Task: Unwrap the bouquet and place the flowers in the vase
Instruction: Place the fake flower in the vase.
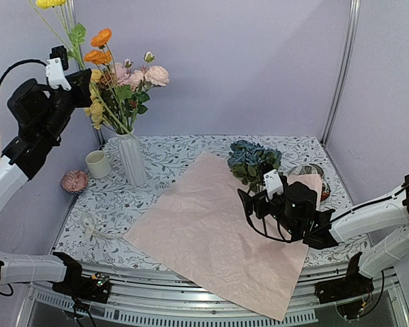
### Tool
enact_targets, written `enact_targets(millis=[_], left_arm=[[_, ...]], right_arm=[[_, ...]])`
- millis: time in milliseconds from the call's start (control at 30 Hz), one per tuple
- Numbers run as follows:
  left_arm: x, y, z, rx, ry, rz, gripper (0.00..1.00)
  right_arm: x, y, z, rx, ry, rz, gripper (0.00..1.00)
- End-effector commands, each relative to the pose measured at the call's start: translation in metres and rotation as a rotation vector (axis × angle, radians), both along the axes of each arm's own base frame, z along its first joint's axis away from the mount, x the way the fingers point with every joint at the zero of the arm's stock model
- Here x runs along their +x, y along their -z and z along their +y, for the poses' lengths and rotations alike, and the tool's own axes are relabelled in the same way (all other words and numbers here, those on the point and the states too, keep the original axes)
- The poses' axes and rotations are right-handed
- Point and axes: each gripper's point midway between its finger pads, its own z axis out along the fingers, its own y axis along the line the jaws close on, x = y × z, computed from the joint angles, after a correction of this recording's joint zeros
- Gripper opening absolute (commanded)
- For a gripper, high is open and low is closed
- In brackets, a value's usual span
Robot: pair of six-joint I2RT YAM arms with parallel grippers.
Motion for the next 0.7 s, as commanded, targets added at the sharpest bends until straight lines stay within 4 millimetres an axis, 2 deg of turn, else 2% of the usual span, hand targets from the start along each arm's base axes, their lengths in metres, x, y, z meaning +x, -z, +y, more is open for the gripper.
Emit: enact_targets(millis=[0, 133, 333, 433, 667], left_arm=[[0.004, -0.023, 0.008, 0.008, -0.037, -0.063, 0.0], [0.001, -0.031, 0.01, 0.005, -0.036, -0.079, 0.0], [-0.015, -0.052, 0.018, 0.005, -0.051, -0.117, 0.0], [-0.017, -0.054, 0.022, 0.016, -0.078, -0.122, 0.0], [-0.005, -0.046, 0.019, 0.034, -0.086, -0.098, 0.0]], right_arm=[[0.003, -0.008, 0.004, 0.011, 0.0, -0.022, 0.99], [0.003, -0.008, 0.003, 0.005, 0.001, -0.022, 0.99], [0.004, -0.006, 0.005, -0.003, 0.0, -0.02, 0.99], [0.004, -0.006, 0.006, -0.005, -0.003, -0.018, 0.99], [0.004, -0.007, 0.006, -0.005, -0.004, -0.02, 0.99]])
